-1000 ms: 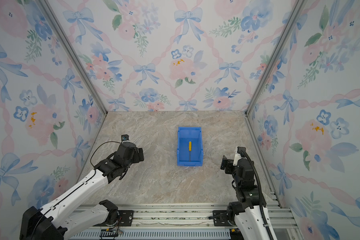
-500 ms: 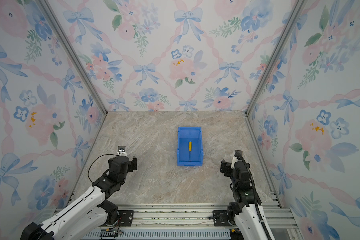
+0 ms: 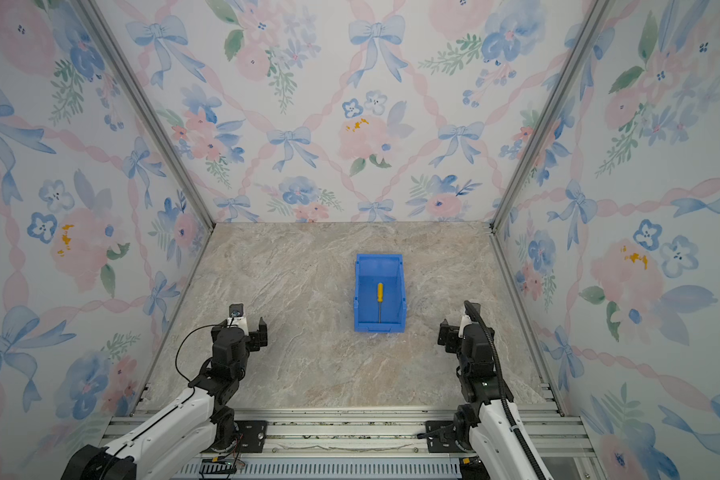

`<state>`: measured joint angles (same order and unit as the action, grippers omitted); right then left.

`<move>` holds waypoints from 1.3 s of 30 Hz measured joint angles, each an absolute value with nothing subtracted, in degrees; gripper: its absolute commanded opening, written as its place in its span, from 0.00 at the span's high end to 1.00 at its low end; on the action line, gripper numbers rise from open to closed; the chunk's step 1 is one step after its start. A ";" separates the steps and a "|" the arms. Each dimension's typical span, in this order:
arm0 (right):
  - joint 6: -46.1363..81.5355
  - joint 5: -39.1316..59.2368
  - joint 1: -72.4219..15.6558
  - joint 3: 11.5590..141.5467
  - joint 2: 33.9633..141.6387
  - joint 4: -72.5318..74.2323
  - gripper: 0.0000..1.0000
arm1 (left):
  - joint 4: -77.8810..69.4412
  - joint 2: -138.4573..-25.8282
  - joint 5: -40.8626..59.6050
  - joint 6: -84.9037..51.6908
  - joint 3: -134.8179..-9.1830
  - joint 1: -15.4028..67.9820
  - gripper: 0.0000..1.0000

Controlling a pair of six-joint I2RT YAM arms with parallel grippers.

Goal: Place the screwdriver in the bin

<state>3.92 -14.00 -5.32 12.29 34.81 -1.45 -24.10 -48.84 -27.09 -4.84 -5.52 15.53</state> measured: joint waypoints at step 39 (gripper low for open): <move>2.48 -11.81 -2.17 21.56 79.11 38.63 0.03 | -62.83 -85.25 -8.88 -2.57 -12.67 2.13 0.02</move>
<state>2.48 -11.81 -2.17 21.56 79.11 38.63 -62.83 -85.25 -8.88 -2.57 -12.67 2.13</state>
